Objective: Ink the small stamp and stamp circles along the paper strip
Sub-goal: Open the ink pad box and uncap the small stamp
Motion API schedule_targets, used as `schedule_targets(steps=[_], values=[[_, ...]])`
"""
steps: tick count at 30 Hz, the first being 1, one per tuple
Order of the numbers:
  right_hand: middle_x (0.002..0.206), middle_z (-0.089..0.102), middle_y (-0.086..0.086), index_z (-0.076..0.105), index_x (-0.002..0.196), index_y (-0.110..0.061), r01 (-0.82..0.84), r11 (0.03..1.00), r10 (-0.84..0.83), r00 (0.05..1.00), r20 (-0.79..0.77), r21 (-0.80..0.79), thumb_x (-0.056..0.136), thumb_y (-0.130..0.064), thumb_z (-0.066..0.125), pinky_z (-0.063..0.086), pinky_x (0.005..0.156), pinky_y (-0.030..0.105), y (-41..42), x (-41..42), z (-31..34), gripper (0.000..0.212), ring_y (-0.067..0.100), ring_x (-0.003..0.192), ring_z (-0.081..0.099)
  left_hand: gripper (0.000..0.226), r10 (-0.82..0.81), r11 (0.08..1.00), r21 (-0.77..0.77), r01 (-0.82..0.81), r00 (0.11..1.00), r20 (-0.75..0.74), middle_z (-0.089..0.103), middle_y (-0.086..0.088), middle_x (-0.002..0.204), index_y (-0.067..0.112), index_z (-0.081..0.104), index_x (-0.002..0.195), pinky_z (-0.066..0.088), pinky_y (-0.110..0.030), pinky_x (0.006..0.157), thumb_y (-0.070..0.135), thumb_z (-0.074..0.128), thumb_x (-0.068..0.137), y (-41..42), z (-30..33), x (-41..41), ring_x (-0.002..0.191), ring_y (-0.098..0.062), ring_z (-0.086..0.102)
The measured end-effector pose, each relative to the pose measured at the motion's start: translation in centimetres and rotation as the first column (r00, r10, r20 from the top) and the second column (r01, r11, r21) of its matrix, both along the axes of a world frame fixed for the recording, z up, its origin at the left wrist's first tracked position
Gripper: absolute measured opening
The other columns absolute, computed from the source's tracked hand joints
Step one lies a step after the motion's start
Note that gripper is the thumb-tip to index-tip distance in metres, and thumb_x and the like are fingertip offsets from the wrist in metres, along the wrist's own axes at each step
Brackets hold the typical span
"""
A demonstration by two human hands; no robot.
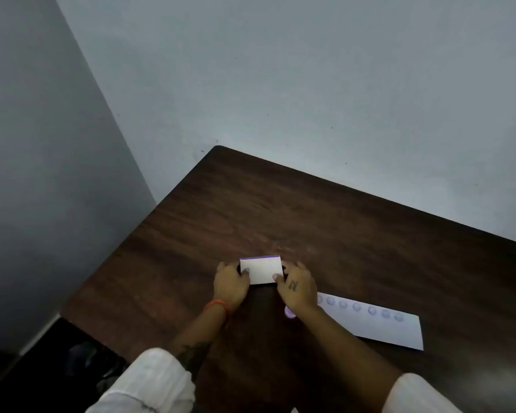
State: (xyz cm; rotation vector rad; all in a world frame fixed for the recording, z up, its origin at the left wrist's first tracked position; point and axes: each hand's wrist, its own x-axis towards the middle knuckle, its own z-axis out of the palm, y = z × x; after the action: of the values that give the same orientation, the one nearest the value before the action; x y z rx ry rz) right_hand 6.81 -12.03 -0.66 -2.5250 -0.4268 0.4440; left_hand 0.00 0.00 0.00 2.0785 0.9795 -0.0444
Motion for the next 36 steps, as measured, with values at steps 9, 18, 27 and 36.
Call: schedule_targets(steps=[9,18,27,36], values=[[0.132,0.054,0.009,0.048,0.133,-0.014,0.059,0.998,-0.057,0.997,0.051,-0.034,0.088,-0.024,0.059,0.047,0.097,0.034,0.6,-0.4,1.4,0.047,0.025,0.119,0.053,0.047,0.014,1.000,0.020,-0.014,1.000,0.010,0.044,-0.019,0.136,0.003,0.040,0.135,0.037,-0.038,0.107,0.020,0.050,0.093,-0.8,1.1,-0.2,0.120,-0.030,0.049],[0.126,0.059,0.005,0.054,0.126,-0.017,-0.003,0.995,-0.005,0.997,0.079,0.097,0.085,-0.023,0.063,0.050,0.090,0.031,1.0,-3.4,2.6,0.042,0.022,0.112,0.058,0.045,0.069,0.993,0.083,-0.080,0.990,0.125,0.046,-0.015,0.132,0.009,0.044,0.134,0.039,-0.035,0.101,0.021,0.052,0.091,-0.1,2.7,-4.7,0.115,-0.029,0.052],[0.130,0.057,0.004,0.054,0.126,-0.017,-0.105,0.989,0.110,0.993,-0.053,0.101,0.085,-0.015,0.063,0.042,0.098,0.025,0.2,-7.5,0.9,0.042,0.017,0.118,0.055,0.049,0.072,0.996,0.051,-0.072,0.997,0.002,0.044,-0.016,0.134,0.008,0.039,0.137,0.042,-0.038,0.104,0.021,0.052,0.092,-1.0,0.5,-9.3,0.115,-0.027,0.051],[0.138,0.049,0.008,0.045,0.135,-0.014,-0.147,0.988,0.153,0.978,-0.141,0.055,0.084,-0.012,0.065,0.043,0.105,0.031,-0.1,-7.7,0.5,0.055,0.021,0.126,0.048,0.056,0.072,0.993,0.095,-0.066,0.995,-0.064,0.035,-0.016,0.142,0.008,0.032,0.140,0.037,-0.040,0.109,0.026,0.053,0.091,-1.3,-0.2,-8.9,0.128,-0.030,0.038]])
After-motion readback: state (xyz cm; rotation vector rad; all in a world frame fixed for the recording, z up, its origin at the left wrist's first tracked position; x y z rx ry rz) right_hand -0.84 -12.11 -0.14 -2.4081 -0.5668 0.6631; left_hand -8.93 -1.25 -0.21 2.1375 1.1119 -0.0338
